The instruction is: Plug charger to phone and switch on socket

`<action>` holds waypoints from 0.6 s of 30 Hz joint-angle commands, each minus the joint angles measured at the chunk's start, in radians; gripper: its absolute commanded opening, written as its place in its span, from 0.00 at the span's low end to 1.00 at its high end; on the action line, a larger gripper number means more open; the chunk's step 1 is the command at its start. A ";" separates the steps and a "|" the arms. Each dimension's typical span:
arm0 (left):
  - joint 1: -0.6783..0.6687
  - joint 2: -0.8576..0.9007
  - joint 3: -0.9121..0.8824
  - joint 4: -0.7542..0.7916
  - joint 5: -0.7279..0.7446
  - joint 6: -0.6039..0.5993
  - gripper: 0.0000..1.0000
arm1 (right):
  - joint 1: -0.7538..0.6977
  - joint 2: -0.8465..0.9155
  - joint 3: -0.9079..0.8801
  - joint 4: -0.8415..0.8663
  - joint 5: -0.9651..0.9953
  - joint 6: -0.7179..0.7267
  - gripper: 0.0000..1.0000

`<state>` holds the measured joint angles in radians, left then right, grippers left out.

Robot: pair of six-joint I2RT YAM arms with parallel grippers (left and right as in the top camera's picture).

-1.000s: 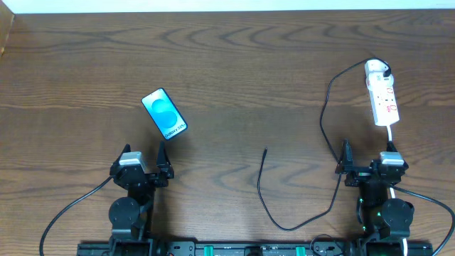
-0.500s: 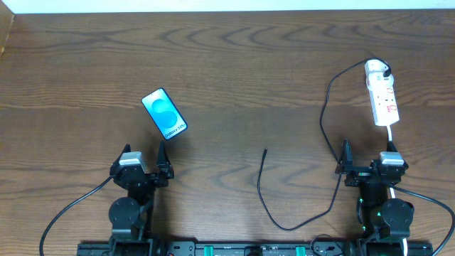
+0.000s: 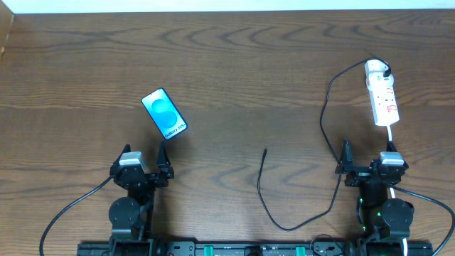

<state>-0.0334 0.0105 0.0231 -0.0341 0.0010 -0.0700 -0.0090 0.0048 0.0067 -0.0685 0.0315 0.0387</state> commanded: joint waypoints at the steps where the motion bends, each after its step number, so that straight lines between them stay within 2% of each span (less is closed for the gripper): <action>1: 0.006 -0.006 -0.019 -0.039 -0.013 0.014 0.84 | -0.003 0.000 -0.001 -0.003 0.011 0.009 0.99; 18: 0.006 -0.006 -0.019 -0.037 -0.013 0.014 0.84 | -0.003 0.000 -0.001 -0.003 0.011 0.009 0.99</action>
<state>-0.0334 0.0101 0.0231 -0.0338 0.0010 -0.0700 -0.0090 0.0048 0.0071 -0.0685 0.0315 0.0387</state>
